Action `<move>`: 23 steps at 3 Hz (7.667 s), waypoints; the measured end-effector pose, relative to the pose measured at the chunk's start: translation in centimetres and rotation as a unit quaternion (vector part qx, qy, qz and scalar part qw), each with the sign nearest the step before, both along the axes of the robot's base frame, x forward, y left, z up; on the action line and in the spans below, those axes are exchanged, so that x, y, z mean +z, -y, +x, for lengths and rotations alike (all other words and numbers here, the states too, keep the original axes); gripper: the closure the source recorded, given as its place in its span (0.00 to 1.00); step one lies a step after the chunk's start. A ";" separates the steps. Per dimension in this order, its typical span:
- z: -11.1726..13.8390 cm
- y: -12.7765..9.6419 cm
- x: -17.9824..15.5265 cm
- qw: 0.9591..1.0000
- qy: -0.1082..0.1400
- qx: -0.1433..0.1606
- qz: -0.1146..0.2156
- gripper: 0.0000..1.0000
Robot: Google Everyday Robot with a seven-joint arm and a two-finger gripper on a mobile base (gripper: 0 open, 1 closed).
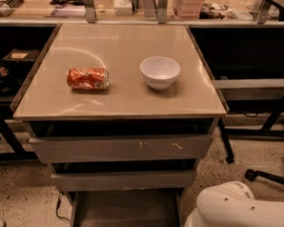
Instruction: Close bottom drawer
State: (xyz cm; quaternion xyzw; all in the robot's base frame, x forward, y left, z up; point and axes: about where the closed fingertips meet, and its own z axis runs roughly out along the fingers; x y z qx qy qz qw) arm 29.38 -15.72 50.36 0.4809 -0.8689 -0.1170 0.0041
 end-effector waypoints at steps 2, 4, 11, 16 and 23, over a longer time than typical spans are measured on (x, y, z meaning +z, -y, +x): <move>-1.1 -2.6 -11.5 0.996 -0.073 -0.047 0.033 1.00; -2.2 -3.1 -15.1 0.993 -0.091 -0.061 0.032 1.00; 1.0 -5.7 -34.8 0.982 -0.091 -0.160 0.033 1.00; 8.5 -7.5 -32.1 0.992 -0.035 -0.122 0.024 0.82; 8.5 -7.5 -32.1 0.992 -0.035 -0.122 0.024 0.44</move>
Offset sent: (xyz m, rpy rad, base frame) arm -0.0030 0.0391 -0.1590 0.1052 0.1801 -0.1379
